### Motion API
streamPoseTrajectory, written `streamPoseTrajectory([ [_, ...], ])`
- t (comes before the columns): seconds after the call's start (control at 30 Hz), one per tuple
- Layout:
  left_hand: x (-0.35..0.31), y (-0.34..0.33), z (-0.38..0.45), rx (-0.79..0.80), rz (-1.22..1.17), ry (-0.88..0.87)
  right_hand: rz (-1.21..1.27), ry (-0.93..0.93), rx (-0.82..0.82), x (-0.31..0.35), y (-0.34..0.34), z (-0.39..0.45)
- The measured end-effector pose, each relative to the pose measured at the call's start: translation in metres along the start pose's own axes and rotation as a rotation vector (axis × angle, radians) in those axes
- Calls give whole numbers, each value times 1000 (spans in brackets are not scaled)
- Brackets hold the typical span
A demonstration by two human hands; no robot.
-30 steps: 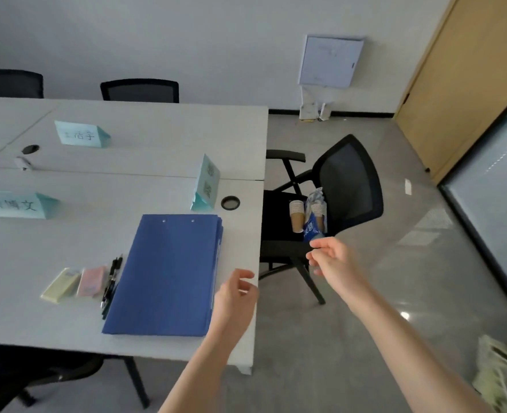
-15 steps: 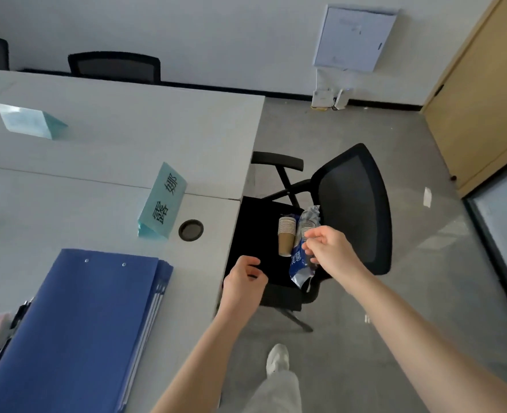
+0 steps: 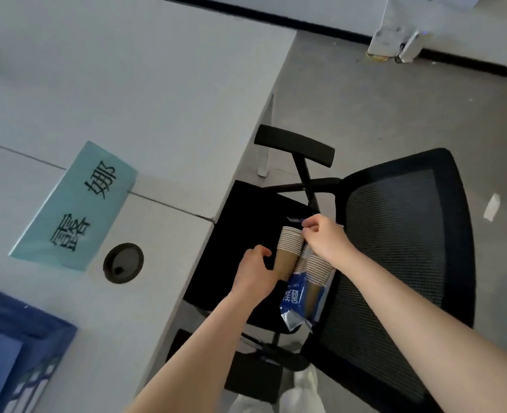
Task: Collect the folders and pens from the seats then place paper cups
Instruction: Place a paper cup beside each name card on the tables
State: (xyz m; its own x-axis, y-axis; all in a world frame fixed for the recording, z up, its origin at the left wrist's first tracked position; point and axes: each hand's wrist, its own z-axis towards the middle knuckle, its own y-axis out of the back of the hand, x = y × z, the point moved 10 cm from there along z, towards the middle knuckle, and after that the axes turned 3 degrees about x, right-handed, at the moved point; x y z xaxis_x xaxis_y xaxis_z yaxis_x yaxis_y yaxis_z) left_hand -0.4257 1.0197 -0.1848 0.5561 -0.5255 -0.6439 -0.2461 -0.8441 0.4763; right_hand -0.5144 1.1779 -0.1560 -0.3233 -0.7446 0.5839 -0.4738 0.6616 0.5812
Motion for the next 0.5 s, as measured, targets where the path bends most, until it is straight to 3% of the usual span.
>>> streamPoseTrajectory([
  [0.13,29,-38,57,-1,7,83,-134,15,74,-17,-22,64],
  [0.3,72,-96,117,65,-16,194,-374,29,280,-55,-57,133],
  [0.5,97,-141,152,142,35,241,-562,65,455,-88,-93,173],
])
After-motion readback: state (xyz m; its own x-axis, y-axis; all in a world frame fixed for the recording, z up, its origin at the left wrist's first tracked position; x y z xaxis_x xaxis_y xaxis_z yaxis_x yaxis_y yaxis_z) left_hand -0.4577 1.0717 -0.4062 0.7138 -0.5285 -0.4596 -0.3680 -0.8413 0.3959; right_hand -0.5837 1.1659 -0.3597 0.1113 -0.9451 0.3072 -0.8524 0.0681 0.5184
